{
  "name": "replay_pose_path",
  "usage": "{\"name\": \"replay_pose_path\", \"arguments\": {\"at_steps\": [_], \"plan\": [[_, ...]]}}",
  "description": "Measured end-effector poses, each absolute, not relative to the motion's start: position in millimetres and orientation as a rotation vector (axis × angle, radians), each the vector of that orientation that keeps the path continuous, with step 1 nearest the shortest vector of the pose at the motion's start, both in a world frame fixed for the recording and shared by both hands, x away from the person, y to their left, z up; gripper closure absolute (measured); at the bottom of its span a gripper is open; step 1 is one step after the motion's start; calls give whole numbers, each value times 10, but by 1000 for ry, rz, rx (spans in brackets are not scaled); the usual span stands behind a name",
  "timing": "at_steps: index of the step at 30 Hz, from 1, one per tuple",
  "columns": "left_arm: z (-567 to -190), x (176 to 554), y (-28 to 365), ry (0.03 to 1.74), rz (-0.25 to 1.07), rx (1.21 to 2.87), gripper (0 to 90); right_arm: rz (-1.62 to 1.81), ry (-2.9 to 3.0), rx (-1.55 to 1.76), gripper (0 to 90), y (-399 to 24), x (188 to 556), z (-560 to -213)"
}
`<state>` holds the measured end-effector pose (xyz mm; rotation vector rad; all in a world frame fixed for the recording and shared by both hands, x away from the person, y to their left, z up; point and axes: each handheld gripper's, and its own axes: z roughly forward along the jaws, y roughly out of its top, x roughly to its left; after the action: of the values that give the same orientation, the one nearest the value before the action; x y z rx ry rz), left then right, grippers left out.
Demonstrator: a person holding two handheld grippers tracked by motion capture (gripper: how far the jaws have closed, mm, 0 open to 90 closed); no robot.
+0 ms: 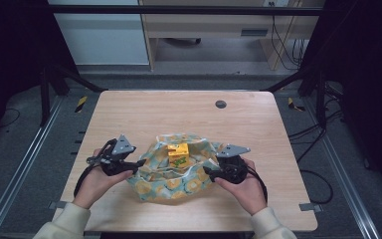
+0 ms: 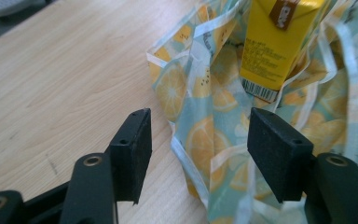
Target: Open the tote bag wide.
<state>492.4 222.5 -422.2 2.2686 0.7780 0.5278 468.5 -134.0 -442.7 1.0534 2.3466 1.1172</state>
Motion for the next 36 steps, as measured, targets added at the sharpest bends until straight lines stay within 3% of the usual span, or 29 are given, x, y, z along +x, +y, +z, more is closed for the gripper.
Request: {"name": "replay_pose_path", "arguments": {"at_steps": [2,5,8,14,16,23,26,36], "plan": [[-4271,4998,2165,774,486,2288,383,1106,2349,1059,403,-1337,4694,-4448],[-4341,5102,2086,787,489,2309,407,1095,2363,1057,516,-1325,4704,-4496],[-4449,5267,1960,799,465,2332,488,1084,2394,1043,643,-1296,4704,-4530],[-4531,5369,1860,814,456,2353,757,1095,2406,1040,846,-1296,4705,-4574],[-4480,5337,1852,799,484,2347,834,1108,2394,1042,874,-1319,4699,-4553],[-4359,5296,1893,812,553,2300,882,1111,2362,1032,890,-1428,4656,-4485],[-4433,5377,1928,867,498,2274,883,1070,2377,1067,891,-1497,4647,-4587],[-4641,5411,1838,886,553,2318,885,1002,2411,1066,892,-1531,4657,-4707]]}}
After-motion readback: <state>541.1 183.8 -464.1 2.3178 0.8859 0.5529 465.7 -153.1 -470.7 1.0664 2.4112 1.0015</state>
